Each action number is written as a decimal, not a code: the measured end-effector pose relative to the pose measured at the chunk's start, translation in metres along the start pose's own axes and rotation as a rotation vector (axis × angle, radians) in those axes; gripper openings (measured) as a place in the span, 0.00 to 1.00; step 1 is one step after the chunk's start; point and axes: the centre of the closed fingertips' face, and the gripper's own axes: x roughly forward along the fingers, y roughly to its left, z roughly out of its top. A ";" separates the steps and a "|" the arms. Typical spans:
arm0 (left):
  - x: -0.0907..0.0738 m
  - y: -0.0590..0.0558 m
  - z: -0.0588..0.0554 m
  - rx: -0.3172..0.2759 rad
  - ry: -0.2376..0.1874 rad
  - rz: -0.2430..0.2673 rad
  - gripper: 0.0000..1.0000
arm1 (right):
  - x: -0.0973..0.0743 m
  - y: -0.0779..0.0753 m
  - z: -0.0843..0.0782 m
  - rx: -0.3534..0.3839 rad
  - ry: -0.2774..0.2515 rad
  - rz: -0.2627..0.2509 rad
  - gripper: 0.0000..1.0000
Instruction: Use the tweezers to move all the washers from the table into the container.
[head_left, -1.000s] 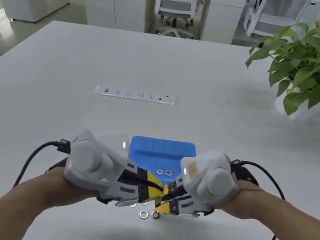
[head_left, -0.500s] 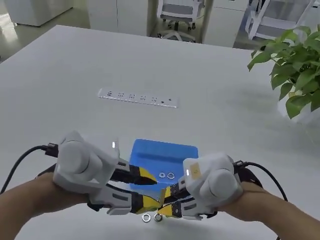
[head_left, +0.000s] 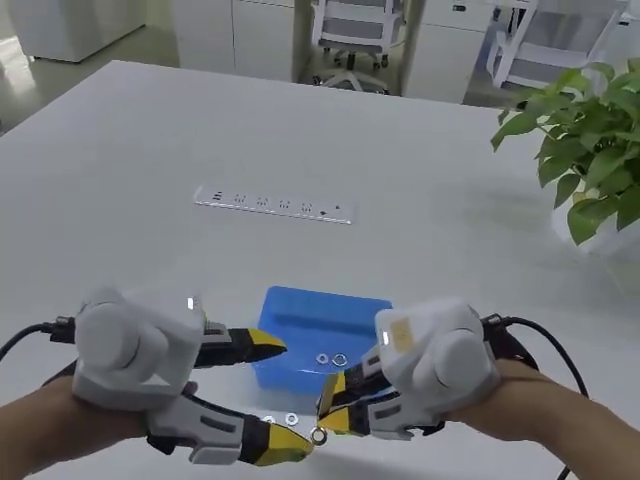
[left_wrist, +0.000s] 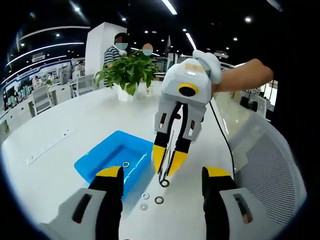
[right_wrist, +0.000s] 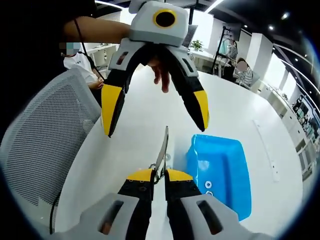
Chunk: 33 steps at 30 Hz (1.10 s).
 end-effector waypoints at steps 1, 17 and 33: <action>0.000 0.000 0.000 0.000 -0.001 0.003 0.70 | -0.002 0.000 0.001 0.000 0.000 -0.001 0.09; -0.011 0.004 -0.004 -0.044 -0.026 0.052 0.95 | -0.026 -0.017 0.023 -0.006 -0.030 -0.018 0.09; -0.015 0.005 -0.002 -0.061 -0.041 0.077 0.99 | -0.030 -0.041 0.028 -0.025 -0.032 -0.039 0.09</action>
